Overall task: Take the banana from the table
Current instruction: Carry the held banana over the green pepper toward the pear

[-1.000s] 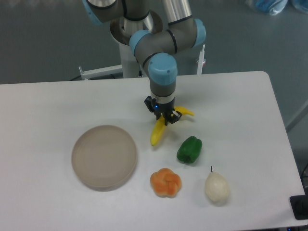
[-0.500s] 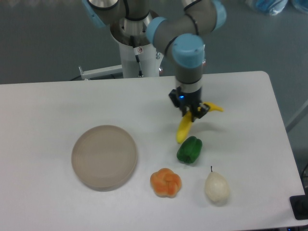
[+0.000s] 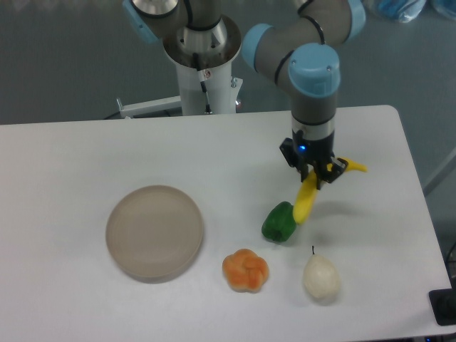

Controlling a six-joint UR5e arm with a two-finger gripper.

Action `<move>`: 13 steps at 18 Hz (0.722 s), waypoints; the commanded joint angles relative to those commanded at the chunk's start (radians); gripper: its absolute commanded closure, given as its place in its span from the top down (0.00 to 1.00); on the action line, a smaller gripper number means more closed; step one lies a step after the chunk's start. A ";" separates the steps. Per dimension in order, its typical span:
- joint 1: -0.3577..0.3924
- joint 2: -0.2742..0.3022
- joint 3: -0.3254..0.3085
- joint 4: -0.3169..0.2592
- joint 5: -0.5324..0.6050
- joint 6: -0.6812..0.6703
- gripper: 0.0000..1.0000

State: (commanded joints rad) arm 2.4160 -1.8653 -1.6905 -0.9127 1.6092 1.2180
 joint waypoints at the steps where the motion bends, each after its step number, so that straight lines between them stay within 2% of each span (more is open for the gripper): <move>1: -0.005 -0.009 -0.001 0.012 0.002 -0.002 0.27; 4: -0.009 -0.037 0.026 0.020 0.002 0.000 0.27; 13: -0.015 -0.040 0.048 0.018 -0.005 0.002 0.26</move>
State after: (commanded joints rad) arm 2.4007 -1.9052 -1.6429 -0.8943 1.6045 1.2195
